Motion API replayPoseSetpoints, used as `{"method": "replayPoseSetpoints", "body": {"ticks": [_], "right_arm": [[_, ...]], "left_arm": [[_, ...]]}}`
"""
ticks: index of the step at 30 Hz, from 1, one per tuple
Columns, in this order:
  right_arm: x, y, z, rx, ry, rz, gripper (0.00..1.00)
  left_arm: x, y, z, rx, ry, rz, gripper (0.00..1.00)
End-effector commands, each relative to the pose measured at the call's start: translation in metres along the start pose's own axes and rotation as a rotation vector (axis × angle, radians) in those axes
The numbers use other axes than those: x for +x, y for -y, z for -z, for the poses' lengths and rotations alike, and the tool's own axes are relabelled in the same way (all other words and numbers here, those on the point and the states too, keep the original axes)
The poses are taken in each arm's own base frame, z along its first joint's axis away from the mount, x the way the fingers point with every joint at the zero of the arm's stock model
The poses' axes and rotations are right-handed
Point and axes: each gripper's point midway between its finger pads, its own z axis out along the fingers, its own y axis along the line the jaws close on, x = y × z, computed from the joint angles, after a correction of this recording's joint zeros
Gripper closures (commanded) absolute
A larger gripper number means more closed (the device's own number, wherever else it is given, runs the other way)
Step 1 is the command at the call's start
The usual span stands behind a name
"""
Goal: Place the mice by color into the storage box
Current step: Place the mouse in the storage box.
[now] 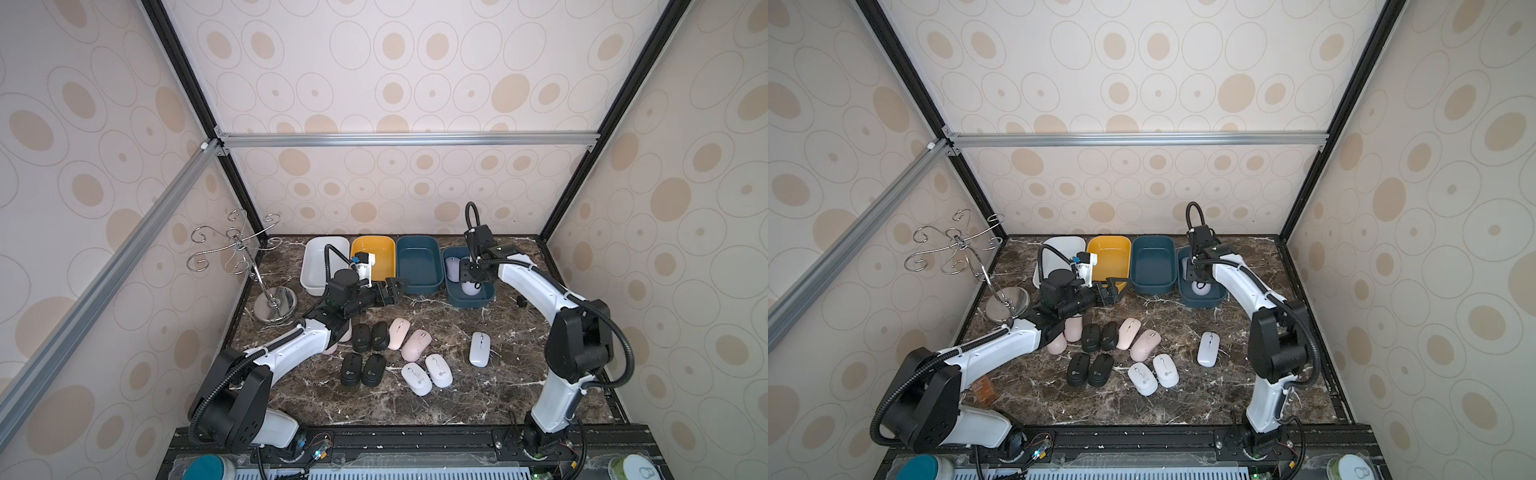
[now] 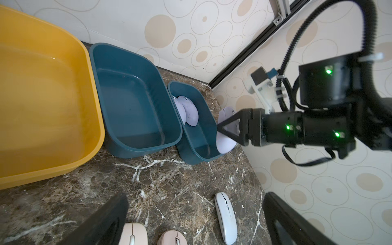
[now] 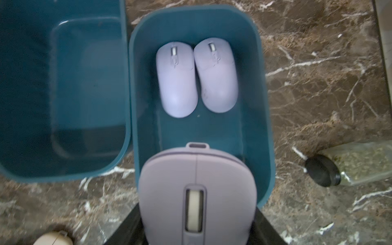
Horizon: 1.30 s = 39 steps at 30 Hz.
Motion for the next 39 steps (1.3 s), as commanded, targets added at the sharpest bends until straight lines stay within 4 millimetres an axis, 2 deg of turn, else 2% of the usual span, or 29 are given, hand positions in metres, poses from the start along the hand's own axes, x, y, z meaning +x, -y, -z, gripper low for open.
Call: {"method": "replayPoseSetpoints", "body": {"ticks": [1,5,7,17,24,39], "right_arm": [[-0.024,0.002,-0.015,-0.012,0.014,0.022,0.55],[-0.016,0.001,-0.046,-0.018,-0.073,0.047,0.55],[-0.012,-0.001,-0.051,-0.027,-0.097,0.058,0.55],[0.023,-0.012,-0.067,-0.092,-0.23,0.048,0.55],[0.031,-0.017,-0.077,-0.118,-0.259,0.047,0.54],[0.063,-0.024,-0.097,-0.149,-0.396,0.08,0.49]], "left_arm": [[-0.018,0.006,0.003,-0.002,0.046,-0.048,0.0],[-0.018,0.005,0.003,-0.01,0.046,-0.051,0.0],[-0.018,0.003,0.002,-0.02,0.045,-0.057,0.0],[-0.014,0.0,-0.001,-0.022,0.03,-0.047,0.0],[-0.013,-0.002,-0.002,-0.025,0.024,-0.043,0.0],[-0.011,-0.001,-0.004,-0.017,0.011,-0.037,0.0]]}}
